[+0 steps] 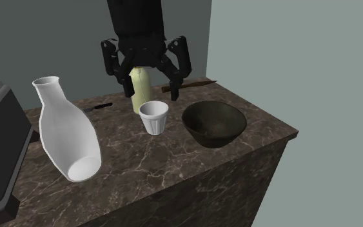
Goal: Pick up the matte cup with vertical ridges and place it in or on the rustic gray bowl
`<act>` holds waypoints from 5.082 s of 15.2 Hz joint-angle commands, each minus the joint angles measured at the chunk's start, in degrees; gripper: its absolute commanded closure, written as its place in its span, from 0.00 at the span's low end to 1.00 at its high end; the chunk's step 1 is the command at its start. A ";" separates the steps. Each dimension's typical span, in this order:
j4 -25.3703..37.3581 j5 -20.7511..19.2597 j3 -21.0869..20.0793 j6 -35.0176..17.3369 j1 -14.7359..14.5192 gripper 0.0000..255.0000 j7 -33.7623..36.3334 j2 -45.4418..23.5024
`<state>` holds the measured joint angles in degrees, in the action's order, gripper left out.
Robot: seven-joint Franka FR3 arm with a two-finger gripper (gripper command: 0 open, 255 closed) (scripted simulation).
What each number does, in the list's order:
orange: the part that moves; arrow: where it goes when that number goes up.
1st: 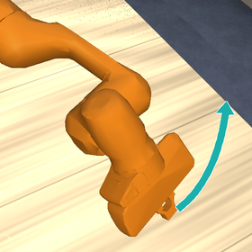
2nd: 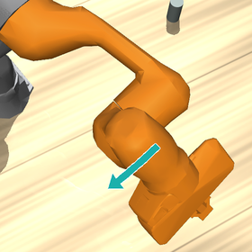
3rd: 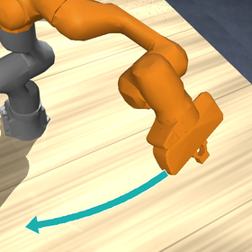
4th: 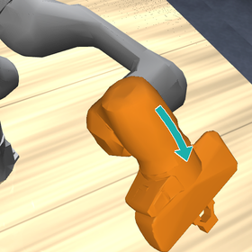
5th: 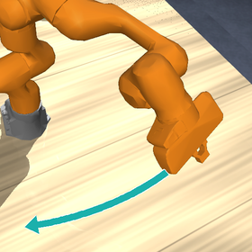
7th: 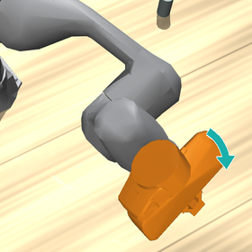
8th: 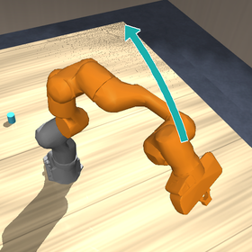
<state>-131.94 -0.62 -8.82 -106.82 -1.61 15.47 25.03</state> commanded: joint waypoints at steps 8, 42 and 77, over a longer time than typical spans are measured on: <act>13.35 -3.86 -4.95 -5.57 -0.65 0.00 8.24 -21.03; 31.45 -11.69 -5.82 -9.43 -4.28 1.00 16.45 -46.20; 49.15 -9.19 -6.35 13.30 -3.82 1.00 11.94 -40.62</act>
<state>-82.38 -10.00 -15.35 -93.76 -5.92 28.10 -16.33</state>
